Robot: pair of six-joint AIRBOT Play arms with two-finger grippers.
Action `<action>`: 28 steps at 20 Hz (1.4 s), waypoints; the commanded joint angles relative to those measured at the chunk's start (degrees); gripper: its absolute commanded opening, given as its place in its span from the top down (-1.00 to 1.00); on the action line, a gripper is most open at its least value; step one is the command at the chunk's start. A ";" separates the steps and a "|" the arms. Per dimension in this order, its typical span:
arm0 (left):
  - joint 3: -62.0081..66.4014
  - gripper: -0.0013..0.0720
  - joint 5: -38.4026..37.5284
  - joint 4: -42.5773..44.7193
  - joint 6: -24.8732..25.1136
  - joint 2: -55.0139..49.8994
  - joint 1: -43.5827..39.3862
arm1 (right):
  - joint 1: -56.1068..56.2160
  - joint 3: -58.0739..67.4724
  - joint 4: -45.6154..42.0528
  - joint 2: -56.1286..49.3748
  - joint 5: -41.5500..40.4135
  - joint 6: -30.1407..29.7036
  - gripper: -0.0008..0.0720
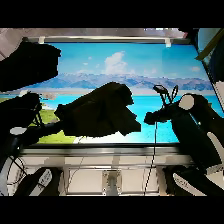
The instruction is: Fold the clothes and pants, and hang the long-sleeved shirts on hangers.
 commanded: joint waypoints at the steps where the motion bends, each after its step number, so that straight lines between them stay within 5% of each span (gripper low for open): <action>1: 0.02 -0.62 -3.98 -5.75 5.09 -3.23 0.07 | 0.04 -0.11 0.04 0.02 -1.99 0.07 -0.46; 2: 0.24 -0.47 -5.14 -5.77 6.03 -3.19 0.07 | 0.04 -0.11 0.04 0.02 -2.08 0.07 -0.46; 3: 0.59 0.38 -5.25 -5.95 5.99 -3.19 0.07 | 0.04 -0.11 0.04 0.02 -2.36 0.07 -0.46; 4: 1.44 0.78 -4.61 -5.99 6.03 -3.19 0.07 | 0.04 -0.11 0.02 0.00 -3.02 0.07 -0.46; 9: 11.39 0.82 2.32 -5.92 0.13 -3.28 0.09 | 0.04 -0.13 -1.22 -1.55 -7.89 0.07 -0.46; 14: 14.01 0.82 1.36 -4.37 -2.29 -3.28 -0.07 | 3.23 -0.24 12.46 -9.35 -15.52 -3.56 -0.46; 21: 13.99 0.82 -1.25 0.57 -3.76 -3.26 -0.09 | 11.23 -0.22 12.33 -21.79 -18.62 -3.15 -0.46; 22: 13.99 0.82 -1.22 0.55 -3.76 -3.28 -0.09 | 11.23 -0.20 12.33 -22.14 -20.24 -3.17 -0.30; 23: 13.99 0.82 -1.22 0.55 -3.76 -3.26 -0.09 | 11.23 -0.15 12.35 -22.12 -22.58 -3.15 0.19; 24: 14.01 0.82 -1.22 0.57 -3.76 -3.26 -0.09 | 11.19 0.20 12.20 -22.03 -24.26 -3.15 0.88; 28: 17.86 0.82 -2.99 8.13 -7.56 -3.15 2.32 | 8.09 6.34 7.61 -20.13 -24.22 -1.07 0.97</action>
